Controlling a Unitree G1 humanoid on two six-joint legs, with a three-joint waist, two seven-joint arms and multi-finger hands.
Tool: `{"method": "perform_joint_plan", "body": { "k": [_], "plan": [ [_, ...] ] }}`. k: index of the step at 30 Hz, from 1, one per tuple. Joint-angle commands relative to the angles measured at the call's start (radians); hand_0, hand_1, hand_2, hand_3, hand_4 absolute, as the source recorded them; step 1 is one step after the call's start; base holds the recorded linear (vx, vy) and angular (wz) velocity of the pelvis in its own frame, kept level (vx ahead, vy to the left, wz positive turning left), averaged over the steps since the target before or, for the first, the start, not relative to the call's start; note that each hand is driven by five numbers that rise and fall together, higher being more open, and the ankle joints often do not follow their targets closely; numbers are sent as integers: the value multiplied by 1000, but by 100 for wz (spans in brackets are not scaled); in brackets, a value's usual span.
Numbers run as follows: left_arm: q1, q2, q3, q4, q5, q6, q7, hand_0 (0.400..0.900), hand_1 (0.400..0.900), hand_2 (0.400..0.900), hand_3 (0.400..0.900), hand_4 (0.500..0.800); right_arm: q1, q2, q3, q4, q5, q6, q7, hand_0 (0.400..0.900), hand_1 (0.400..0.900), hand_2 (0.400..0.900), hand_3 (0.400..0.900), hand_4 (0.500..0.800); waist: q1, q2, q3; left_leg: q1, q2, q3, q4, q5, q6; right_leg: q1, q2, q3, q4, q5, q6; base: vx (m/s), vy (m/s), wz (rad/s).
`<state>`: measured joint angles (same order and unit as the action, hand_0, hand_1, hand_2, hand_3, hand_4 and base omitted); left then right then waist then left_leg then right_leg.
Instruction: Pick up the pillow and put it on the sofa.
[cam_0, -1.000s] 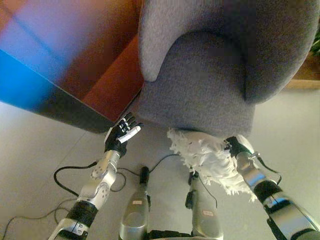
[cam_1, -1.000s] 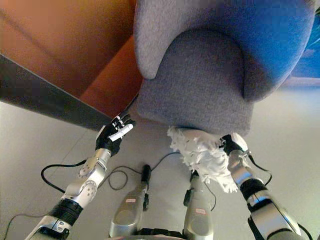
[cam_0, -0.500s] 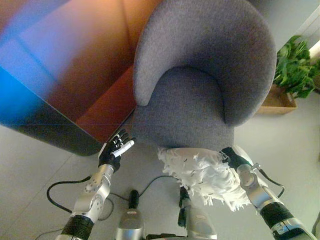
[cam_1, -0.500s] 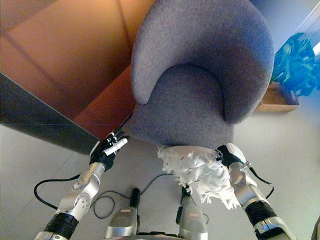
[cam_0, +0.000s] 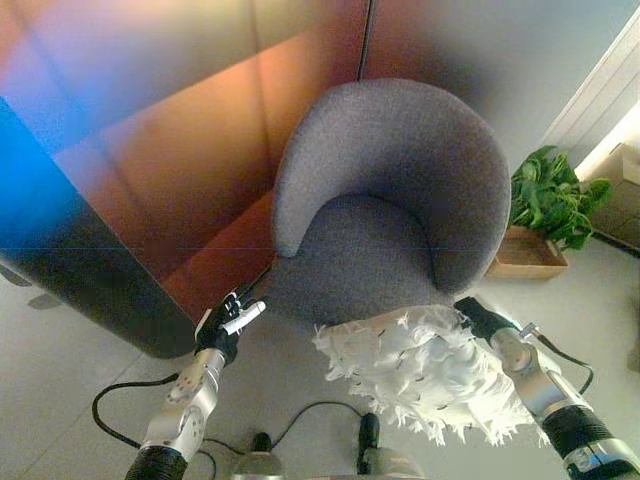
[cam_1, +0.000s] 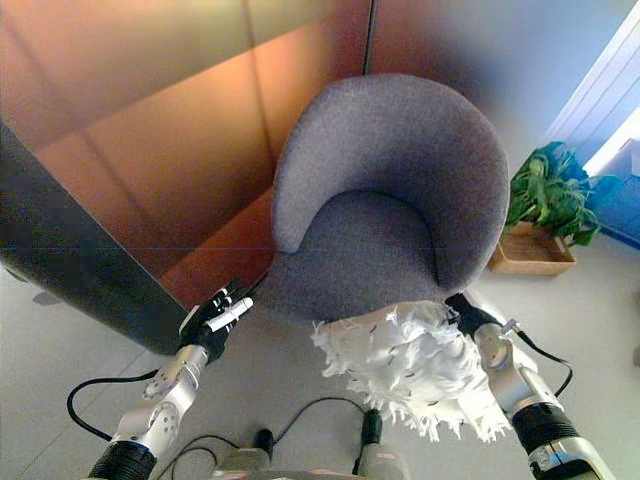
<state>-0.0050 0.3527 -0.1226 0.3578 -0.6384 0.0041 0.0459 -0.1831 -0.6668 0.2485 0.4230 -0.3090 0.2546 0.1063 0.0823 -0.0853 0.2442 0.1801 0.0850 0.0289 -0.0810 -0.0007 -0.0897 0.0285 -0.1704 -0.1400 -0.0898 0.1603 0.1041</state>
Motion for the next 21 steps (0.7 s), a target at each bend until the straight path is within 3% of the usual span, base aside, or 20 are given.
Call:
{"method": "perform_joint_plan", "body": {
  "k": [1,12,21],
  "plan": [
    [-61,3,-44,26,14,-66,-31,900,900,900,900,800,-356,-185,-1,-51,7,-60,-53,400,400,400,400,500,3,-21,-123,-36,16,-26,38,-16,-2,100,-66,-29,43,-40,108,4,4,4],
    [-31,36,-89,57,-2,-87,-80,900,900,900,900,800,-713,-348,185,219,137,-102,30,400,400,400,400,500,57,-36,-166,-36,18,-45,18,3,-13,120,-64,-73,32,-37,107,45,6,9],
    [13,69,-124,10,-14,-82,-141,900,900,900,900,800,-827,-335,272,426,167,-145,148,400,400,400,400,500,110,-39,-161,-50,22,-88,5,15,-18,130,-45,-91,10,-40,96,110,-21,12]
  ]
}}
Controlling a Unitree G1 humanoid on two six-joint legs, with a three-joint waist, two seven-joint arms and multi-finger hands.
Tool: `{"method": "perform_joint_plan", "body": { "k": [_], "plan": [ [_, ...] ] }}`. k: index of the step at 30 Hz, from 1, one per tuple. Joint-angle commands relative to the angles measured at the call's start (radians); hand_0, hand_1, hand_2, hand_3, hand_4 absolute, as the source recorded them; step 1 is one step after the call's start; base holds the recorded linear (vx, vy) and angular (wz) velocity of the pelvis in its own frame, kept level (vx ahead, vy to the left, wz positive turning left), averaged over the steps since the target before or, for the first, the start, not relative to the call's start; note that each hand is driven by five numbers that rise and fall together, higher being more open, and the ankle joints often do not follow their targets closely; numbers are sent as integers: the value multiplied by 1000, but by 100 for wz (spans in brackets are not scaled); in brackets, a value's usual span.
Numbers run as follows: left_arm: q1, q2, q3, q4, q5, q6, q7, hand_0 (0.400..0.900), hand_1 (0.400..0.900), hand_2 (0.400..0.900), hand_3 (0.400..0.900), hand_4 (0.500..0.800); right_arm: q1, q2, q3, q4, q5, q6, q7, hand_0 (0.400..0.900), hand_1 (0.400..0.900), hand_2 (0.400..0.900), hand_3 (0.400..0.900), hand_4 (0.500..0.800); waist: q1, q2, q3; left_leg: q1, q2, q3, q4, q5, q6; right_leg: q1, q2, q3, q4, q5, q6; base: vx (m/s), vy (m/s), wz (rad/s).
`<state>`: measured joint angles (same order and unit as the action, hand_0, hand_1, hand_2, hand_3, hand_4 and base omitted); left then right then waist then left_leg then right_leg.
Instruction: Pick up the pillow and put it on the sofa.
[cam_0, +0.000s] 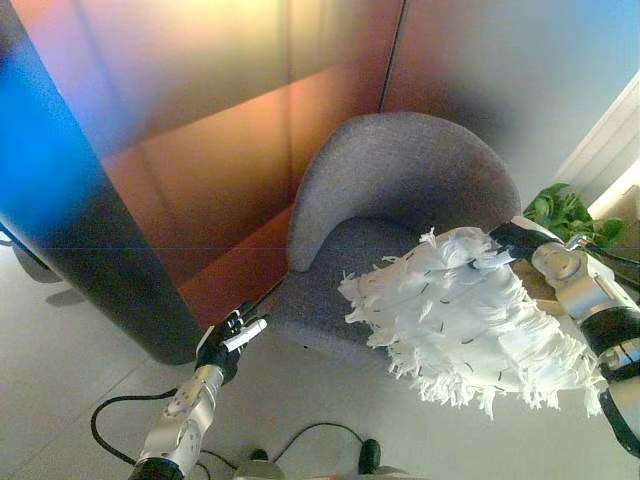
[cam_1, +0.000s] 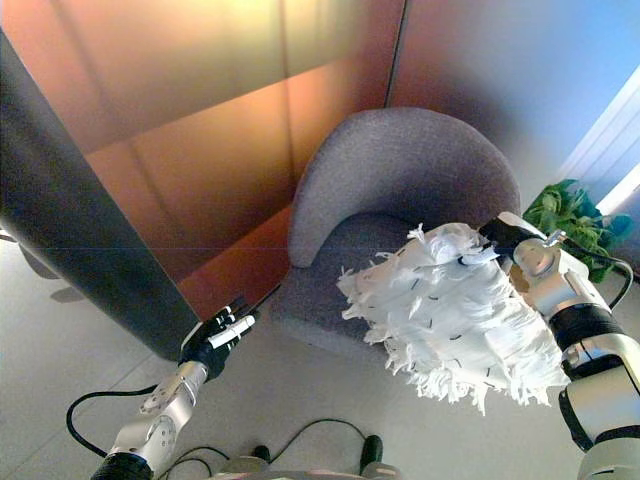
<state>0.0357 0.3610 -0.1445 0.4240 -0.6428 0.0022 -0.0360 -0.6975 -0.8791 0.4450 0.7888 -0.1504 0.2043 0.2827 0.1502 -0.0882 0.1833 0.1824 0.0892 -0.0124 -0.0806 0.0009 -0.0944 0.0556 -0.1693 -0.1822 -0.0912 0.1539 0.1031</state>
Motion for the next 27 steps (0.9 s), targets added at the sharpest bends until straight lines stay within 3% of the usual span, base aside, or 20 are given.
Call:
{"method": "perform_joint_plan", "body": {
  "k": [1,5,13,15,16,17,22,27],
  "plan": [
    [-25,63,-105,-58,-9,-82,-65,900,900,900,900,800,-314,-118,78,74,7,-97,-22,400,400,400,400,500,46,-36,-97,-53,18,-50,4,14,-14,103,-44,-50,11,-34,96,82,-60,16],
    [-53,91,-121,-79,-9,-89,-81,900,900,900,900,800,-353,-78,105,156,9,-55,-60,400,400,400,400,500,75,-37,-51,-88,27,-70,5,26,-17,81,-34,-53,8,-28,94,-61,-127,12],
    [-214,145,-148,-134,-55,-143,-57,900,900,900,900,800,-546,-40,200,279,38,62,-285,400,400,400,400,500,106,-16,120,-232,35,-103,5,69,-14,-36,-16,-68,6,0,89,-284,-109,0],
    [-224,148,-159,-148,-60,-151,-43,900,900,900,900,800,-566,-38,211,300,13,83,-335,522,522,522,522,573,108,-9,136,-250,35,-101,3,78,-12,-51,-15,-71,6,3,88,-78,8,-2],
    [-226,152,-164,-155,-66,-155,-38,900,900,900,900,800,-573,-42,218,304,-1,92,-352,816,816,816,816,749,107,-6,141,-256,35,-99,2,81,-12,-55,-15,-72,6,4,88,-62,24,0],
    [-226,158,-167,-168,-73,-160,-32,900,900,900,900,800,-580,-48,228,307,1,110,-379,900,900,900,900,800,108,-1,149,-267,33,-100,1,84,-11,-63,-16,-73,5,5,88,-64,32,0],
    [-238,173,-178,-186,-97,-180,-17,900,900,900,900,800,-599,-54,240,314,-10,163,-428,900,900,900,900,800,100,6,155,-290,22,-92,-5,91,-7,-87,-21,-71,5,9,90,-37,38,0],
    [-230,175,-175,-193,-103,-174,-12,900,900,900,900,800,-584,-60,237,315,-20,168,-447,900,900,900,900,800,90,5,142,-276,16,-75,-7,88,-5,-81,-28,-72,8,9,90,22,38,1]
  ]
}}
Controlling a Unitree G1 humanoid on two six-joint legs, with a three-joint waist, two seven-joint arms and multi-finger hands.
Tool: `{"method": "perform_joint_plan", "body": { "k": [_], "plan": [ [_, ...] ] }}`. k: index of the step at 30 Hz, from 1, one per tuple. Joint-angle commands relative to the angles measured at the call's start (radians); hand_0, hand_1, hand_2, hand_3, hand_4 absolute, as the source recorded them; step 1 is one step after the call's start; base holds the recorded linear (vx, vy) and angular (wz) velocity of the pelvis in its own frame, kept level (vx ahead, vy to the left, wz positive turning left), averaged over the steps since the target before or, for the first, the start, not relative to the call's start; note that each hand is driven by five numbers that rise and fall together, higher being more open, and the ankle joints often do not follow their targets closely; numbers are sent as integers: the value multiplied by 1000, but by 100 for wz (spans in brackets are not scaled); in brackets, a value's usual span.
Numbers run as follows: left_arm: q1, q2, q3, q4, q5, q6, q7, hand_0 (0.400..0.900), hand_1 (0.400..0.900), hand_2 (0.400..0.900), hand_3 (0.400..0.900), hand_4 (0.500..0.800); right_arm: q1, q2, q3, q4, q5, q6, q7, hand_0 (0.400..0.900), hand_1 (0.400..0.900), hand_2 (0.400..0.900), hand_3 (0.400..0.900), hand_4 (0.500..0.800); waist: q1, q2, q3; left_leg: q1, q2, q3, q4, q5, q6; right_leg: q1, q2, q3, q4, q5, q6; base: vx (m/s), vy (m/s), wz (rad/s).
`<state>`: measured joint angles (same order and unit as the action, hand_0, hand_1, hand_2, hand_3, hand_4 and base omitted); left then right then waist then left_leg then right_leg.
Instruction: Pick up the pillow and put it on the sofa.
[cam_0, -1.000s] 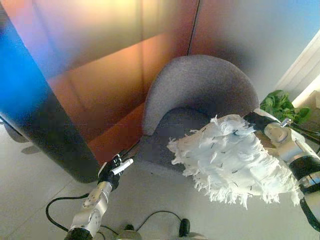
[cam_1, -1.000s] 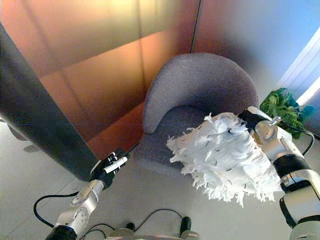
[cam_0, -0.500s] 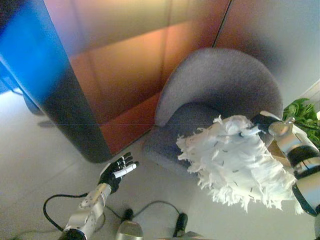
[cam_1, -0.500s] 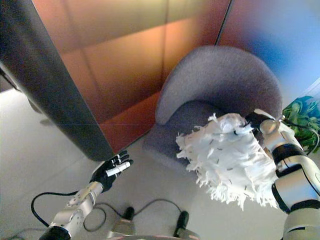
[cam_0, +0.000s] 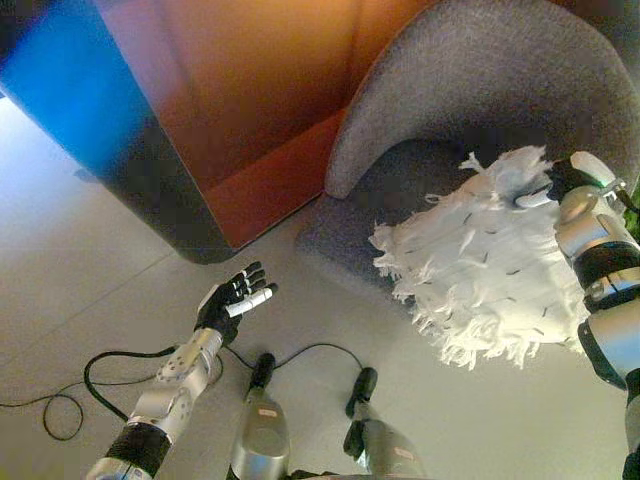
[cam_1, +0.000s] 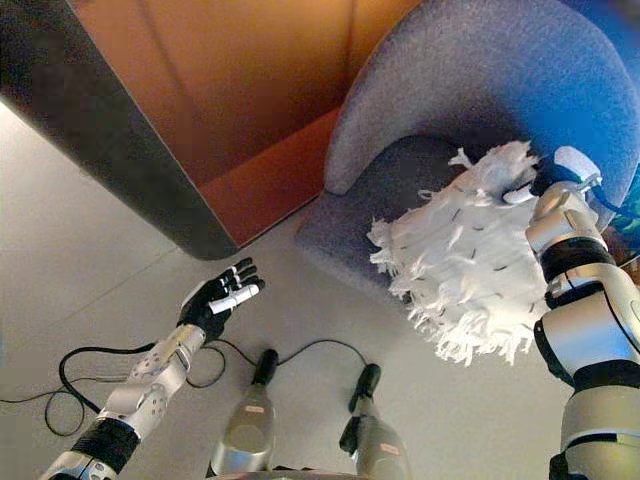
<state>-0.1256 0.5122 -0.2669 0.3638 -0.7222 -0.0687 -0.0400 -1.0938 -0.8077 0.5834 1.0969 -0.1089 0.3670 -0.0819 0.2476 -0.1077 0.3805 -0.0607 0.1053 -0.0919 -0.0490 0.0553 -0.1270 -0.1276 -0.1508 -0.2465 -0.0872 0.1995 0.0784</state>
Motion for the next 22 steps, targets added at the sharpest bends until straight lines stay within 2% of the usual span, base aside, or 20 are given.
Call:
{"method": "perform_joint_plan", "body": {
  "k": [1,13,22],
  "plan": [
    [-67,24,-51,-134,-24,-99,-8,900,900,900,900,800,-186,-133,96,7,-64,6,-83,900,900,900,900,800,-8,24,-60,-29,1,9,-38,32,27,104,-48,-8,4,-38,116,35,40,1],
    [-23,15,-29,-132,-20,-70,-21,900,900,900,900,800,-149,-157,63,3,-96,-18,-77,900,900,900,900,800,-20,21,-118,27,2,33,-38,14,23,148,-58,-6,2,-46,121,41,20,-1],
    [32,-4,-20,-130,-11,-43,-21,900,900,900,900,800,-34,-182,-17,-68,-99,-48,-78,900,900,900,900,800,-34,11,-186,79,3,55,-38,-3,20,195,-69,-9,0,-57,128,64,25,-3]
  ]
}}
